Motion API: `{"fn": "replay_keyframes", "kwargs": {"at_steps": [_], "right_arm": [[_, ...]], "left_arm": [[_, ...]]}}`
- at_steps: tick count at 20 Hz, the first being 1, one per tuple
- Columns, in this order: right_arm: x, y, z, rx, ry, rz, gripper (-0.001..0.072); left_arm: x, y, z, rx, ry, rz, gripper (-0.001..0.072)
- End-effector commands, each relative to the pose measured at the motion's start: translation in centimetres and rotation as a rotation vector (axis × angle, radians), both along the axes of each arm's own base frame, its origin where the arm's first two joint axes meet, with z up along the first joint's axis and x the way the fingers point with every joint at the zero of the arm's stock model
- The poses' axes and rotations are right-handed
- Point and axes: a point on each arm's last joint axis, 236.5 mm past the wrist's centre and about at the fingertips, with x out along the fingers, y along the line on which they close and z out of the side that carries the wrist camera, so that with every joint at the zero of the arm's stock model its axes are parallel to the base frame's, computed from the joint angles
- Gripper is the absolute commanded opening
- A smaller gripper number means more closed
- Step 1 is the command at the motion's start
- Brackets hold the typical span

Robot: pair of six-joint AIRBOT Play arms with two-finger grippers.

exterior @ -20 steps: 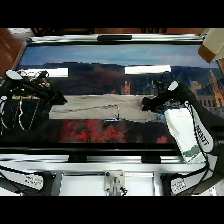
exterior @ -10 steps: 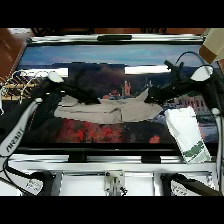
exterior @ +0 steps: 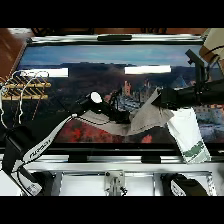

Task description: Fold the shirts.

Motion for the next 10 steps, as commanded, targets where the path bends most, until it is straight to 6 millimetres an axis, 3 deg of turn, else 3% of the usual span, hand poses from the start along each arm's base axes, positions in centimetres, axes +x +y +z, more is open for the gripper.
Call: {"fn": "replay_keyframes", "kwargs": {"at_steps": [1,3,5,7,10], "right_arm": [[-0.4,0.3,1.0,0.012,-0.024,-0.014,0.0067],[0.6,0.7,0.3,-0.014,-0.042,-0.009,0.0067],[1.8,2.4,-1.2,-0.031,-0.039,0.022,0.0067],[3.4,5.6,-2.9,-0.008,-0.04,0.067,0.0067],[5.2,12.0,-6.5,0.029,-0.04,0.137,0.0067]], "left_arm": [[1.0,-0.2,0.8,-0.02,-0.02,0.039,0.0036],[4.9,3.6,2.7,-0.005,-0.083,0.101,0.0036],[8.3,9.0,5.0,0.036,-0.145,0.163,0.0036],[11.1,15.9,8.4,0.092,-0.23,0.239,0.0036],[13.1,25.7,13.9,0.166,-0.349,0.378,0.0036]]}}
